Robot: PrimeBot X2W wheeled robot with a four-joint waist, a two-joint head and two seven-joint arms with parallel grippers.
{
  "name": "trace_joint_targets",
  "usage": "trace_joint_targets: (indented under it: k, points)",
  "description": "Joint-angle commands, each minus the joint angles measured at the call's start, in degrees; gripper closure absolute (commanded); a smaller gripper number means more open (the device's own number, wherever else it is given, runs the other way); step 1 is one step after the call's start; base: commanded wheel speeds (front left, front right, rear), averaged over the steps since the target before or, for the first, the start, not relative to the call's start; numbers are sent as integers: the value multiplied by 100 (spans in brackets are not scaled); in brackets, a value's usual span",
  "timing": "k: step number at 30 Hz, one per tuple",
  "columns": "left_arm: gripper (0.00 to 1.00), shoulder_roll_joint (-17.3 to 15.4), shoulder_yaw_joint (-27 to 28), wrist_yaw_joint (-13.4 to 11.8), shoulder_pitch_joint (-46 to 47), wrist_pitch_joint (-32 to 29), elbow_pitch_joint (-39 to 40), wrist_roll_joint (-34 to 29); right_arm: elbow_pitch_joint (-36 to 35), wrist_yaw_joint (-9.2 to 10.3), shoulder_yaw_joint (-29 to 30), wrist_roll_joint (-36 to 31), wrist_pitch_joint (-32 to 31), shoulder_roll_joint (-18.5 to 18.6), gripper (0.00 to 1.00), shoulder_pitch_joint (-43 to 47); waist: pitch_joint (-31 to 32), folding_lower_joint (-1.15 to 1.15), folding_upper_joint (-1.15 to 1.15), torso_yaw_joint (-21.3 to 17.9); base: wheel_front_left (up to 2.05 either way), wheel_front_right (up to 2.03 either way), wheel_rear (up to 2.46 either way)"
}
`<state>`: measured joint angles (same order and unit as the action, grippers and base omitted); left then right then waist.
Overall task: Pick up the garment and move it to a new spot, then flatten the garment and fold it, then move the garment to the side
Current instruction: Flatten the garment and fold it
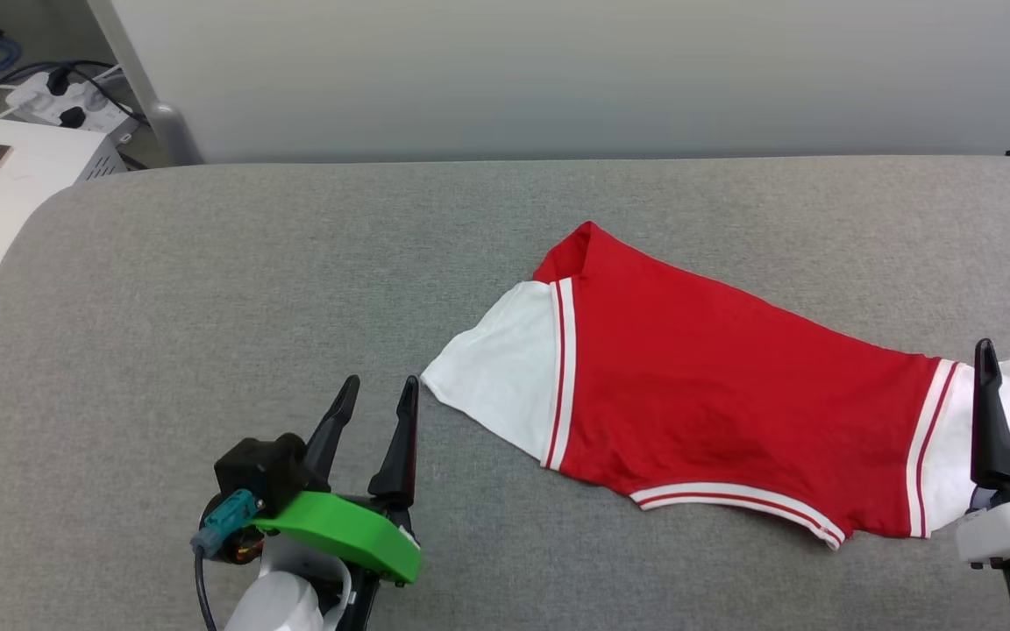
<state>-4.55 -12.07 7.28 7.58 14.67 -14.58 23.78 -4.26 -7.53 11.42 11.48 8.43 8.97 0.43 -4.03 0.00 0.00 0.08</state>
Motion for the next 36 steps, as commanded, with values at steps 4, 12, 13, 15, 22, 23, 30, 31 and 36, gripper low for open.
trace_joint_targets:
  k: [4, 12, 13, 15, 22, 23, 30, 31, 36]
  points:
    - [0, -45, 57, -23, 200, -255, -71, 110, -352, 4, -44, -113, 29, -155, 0, 112, -250, 0, 0, -236, 0, 0, 0]
    - [0, -393, -193, -392, 1134, -2307, -83, -66, -665, 4, -60, -213, -20, -204, 0, 27, -668, 0, 0, -495, 0, 0, 0]
    - [0, -469, -265, -422, 1229, -2613, -130, -132, -674, 4, -78, -218, -15, -205, 0, 14, -719, 0, 0, -528, 0, 0, 0]
    - [0, -610, -373, -512, 1446, -3208, -215, -258, -687, 4, -110, -240, 2, -204, 0, -22, -836, 0, 0, -590, 0, 0, 0]
    - [0, -974, -546, -766, 2068, -4440, -514, -606, -631, 4, -290, -311, 87, -231, 0, -180, -1232, 0, 0, -805, 0, 0, 0]
    - [0, -1029, -581, -773, 2122, -4556, -557, -657, -619, 4, -308, -315, 108, -235, 0, -202, -1276, 0, 0, -832, 0, 0, 0]
    - [0, -1108, -690, -722, 2158, -5030, -785, -612, -545, 4, -371, -357, 196, -242, 0, -303, -1438, 0, 0, -912, 0, 0, 0]
    - [0, -1117, -718, -704, 2135, -5073, -830, -606, -533, 4, -380, -366, 204, -243, 0, -316, -1446, 0, 0, -919, 0, 0, 0]
    - [100, -1075, -835, -545, 1908, -5352, -932, -433, -476, 4, -370, -398, 228, -241, 0, -328, -1398, 0, 0, -901, 0, 0, 0]
